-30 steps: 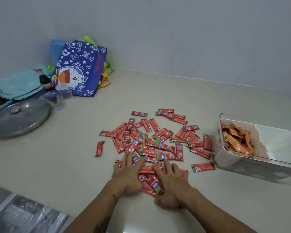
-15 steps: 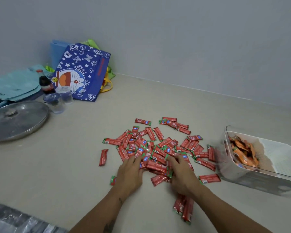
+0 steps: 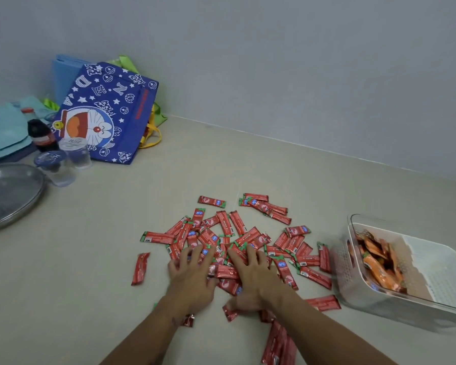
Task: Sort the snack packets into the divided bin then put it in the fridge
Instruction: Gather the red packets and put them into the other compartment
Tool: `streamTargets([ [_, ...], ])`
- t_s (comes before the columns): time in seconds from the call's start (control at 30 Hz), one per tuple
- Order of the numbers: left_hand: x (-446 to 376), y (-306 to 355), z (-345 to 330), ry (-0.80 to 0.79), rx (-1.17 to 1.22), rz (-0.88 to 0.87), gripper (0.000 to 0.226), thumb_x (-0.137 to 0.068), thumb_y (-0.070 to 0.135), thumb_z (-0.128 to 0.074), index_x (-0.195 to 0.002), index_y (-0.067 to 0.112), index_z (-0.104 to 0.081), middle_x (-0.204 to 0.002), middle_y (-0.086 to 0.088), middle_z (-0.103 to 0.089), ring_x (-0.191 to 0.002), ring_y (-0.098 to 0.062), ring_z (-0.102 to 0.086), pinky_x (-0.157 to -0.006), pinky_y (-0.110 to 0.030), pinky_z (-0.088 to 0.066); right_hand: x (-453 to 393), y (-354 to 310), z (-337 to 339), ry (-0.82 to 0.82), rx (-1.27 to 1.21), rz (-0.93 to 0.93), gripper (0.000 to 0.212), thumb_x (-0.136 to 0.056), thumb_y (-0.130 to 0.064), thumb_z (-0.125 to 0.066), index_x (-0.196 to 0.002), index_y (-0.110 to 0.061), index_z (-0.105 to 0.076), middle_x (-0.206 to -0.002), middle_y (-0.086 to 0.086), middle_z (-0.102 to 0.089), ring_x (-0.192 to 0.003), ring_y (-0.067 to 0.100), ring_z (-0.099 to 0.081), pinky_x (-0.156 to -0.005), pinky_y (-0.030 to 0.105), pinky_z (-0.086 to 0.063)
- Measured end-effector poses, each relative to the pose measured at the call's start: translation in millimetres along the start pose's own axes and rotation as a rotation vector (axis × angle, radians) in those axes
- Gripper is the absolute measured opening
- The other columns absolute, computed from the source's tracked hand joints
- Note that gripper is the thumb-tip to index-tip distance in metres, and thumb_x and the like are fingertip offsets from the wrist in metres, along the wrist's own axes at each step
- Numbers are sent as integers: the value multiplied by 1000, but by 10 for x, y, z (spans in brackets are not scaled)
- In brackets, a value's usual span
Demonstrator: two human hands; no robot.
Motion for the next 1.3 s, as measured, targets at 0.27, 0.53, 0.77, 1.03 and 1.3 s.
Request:
streamTargets([
  [0.27,-39,-148,-59,197,12,-11,59,-85,55,-45,-142,40,-41,-145,-3,-42,-141,-30,-28,-109,-56,-26,-195,110,65,60,66,-11,111,-73,-72,-61,-151,-46,14,-165,12,4,-148,47,-5,-113,69,-21],
  [0.53,-61,-134,-49,217,-7,30,60,-86,42,-60,-143,41,-40,-153,-5,-31,-138,-27,-31,-105,-50,-31,-217,11,83,87,-5,-19,96,-81,-46,-66,-155,-33,-5,-155,10,-18,-144,45,-16,-108,54,-41],
  [0.77,-78,-73,14,278,3,49,69,-66,18,-81,-131,24,-58,-118,-12,-59,-102,-30,-54,-77,-44,-50,-44,-38,-107,267,-100,39,69,-88,-35,-61,-146,-25,-24,-138,7,-37,-117,28,-48,-90,40,-52],
  [1.03,-127,-147,167,292,126,-42,79,-62,-2,-81,-132,22,-54,-107,-7,-55,-88,-23,-59,-62,-30,-55,-25,65,-22,337,-235,125,45,-92,-29,-55,-134,-24,-37,-123,1,-49,-97,21,-57,-80,38,-53],
  [1.3,-114,177,529,398,338,-150,65,-73,-9,-55,-131,20,-51,-104,-2,-47,-83,-16,-47,-58,-25,-41,120,345,441,520,-574,121,22,-91,-19,-62,-106,-31,-51,-97,-10,-56,-87,4,-51,-73,26,-43],
])
Point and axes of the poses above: each hand's wrist, its own x-axis away from the middle knuckle, its own z-axis out of the back of the hand, y = z × x, the point moved 6 cm from there along -x, towards the middle knuckle
